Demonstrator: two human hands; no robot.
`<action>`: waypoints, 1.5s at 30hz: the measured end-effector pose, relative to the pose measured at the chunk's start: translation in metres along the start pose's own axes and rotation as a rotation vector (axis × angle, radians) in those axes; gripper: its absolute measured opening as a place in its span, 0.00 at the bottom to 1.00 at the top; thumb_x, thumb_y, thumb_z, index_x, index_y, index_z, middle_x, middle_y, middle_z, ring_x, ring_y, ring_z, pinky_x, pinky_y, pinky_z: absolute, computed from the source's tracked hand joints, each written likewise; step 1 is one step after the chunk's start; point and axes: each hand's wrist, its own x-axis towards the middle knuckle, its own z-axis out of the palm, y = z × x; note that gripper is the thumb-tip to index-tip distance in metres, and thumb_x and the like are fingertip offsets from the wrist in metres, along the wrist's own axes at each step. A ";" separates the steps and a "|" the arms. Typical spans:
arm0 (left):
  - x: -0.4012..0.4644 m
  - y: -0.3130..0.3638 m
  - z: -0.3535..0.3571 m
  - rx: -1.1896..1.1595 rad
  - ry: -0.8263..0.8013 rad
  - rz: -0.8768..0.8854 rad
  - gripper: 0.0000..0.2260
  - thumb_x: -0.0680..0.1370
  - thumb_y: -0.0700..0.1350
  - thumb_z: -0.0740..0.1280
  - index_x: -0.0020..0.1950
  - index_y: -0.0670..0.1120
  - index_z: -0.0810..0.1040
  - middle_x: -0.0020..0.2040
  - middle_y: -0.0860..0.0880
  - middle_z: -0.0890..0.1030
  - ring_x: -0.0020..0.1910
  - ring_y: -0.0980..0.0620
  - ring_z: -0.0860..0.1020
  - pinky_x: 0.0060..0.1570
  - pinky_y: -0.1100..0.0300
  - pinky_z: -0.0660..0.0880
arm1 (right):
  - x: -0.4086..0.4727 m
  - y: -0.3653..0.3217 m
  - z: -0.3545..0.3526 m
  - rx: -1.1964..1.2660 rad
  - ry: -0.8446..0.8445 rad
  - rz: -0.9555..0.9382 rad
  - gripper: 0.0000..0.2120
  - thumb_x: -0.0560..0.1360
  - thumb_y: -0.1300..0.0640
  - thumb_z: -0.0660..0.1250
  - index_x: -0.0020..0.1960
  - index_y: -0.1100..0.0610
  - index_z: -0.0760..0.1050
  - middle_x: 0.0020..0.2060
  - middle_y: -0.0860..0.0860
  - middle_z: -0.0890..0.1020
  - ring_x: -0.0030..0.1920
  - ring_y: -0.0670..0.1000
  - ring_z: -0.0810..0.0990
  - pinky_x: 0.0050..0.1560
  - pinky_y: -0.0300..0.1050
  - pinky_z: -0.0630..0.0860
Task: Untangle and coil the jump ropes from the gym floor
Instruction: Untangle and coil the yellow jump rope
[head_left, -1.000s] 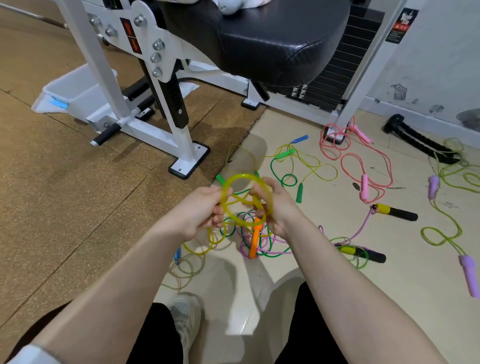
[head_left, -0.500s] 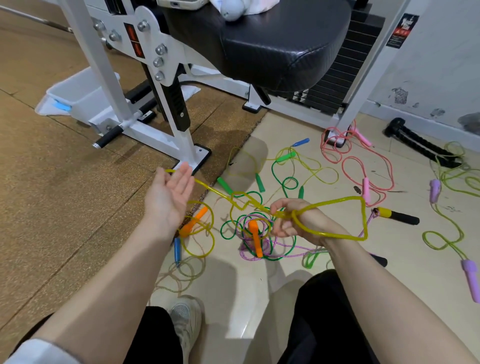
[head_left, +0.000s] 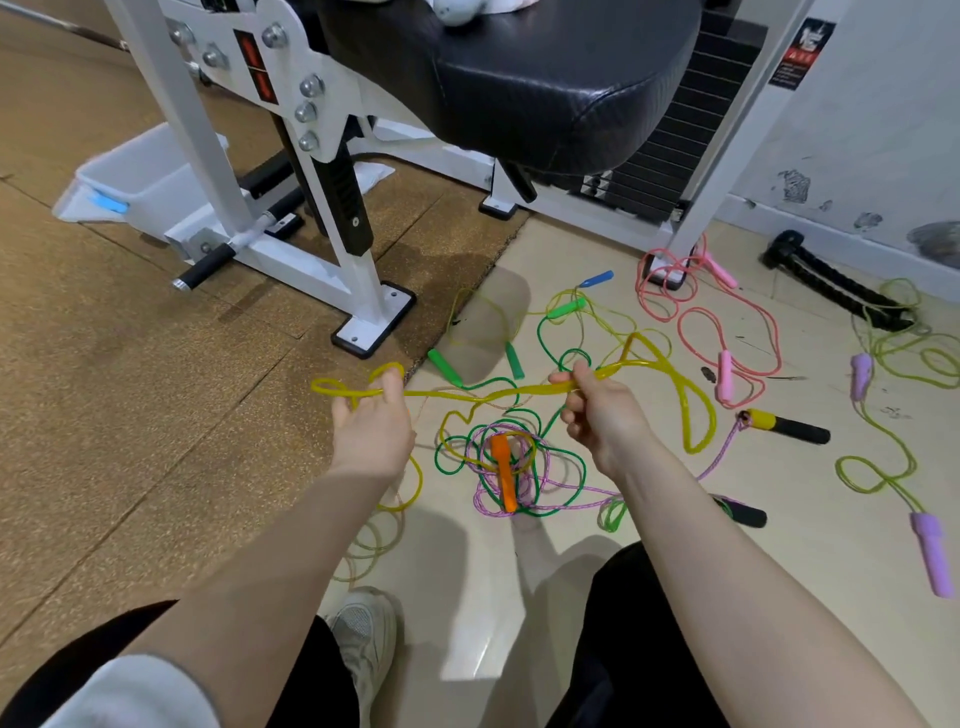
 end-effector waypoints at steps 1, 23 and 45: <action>0.001 0.002 -0.001 -0.023 -0.018 0.013 0.21 0.78 0.45 0.63 0.66 0.41 0.58 0.51 0.44 0.80 0.53 0.43 0.78 0.56 0.51 0.66 | 0.005 -0.001 0.003 0.029 0.002 -0.002 0.15 0.82 0.52 0.54 0.52 0.61 0.73 0.23 0.48 0.70 0.27 0.47 0.72 0.26 0.34 0.69; 0.102 -0.100 0.079 -0.455 -0.013 -0.383 0.17 0.77 0.44 0.62 0.65 0.42 0.67 0.45 0.44 0.77 0.42 0.45 0.74 0.41 0.58 0.66 | 0.153 0.229 0.026 -1.319 -0.032 0.162 0.25 0.74 0.51 0.67 0.64 0.63 0.64 0.61 0.61 0.71 0.61 0.61 0.72 0.56 0.51 0.72; 0.059 0.039 -0.062 -1.669 -0.706 -0.442 0.12 0.80 0.52 0.59 0.45 0.45 0.71 0.20 0.54 0.62 0.16 0.59 0.59 0.16 0.68 0.57 | 0.010 0.036 0.038 -1.361 -0.737 -0.598 0.11 0.75 0.51 0.64 0.52 0.58 0.72 0.46 0.55 0.78 0.49 0.56 0.77 0.45 0.48 0.71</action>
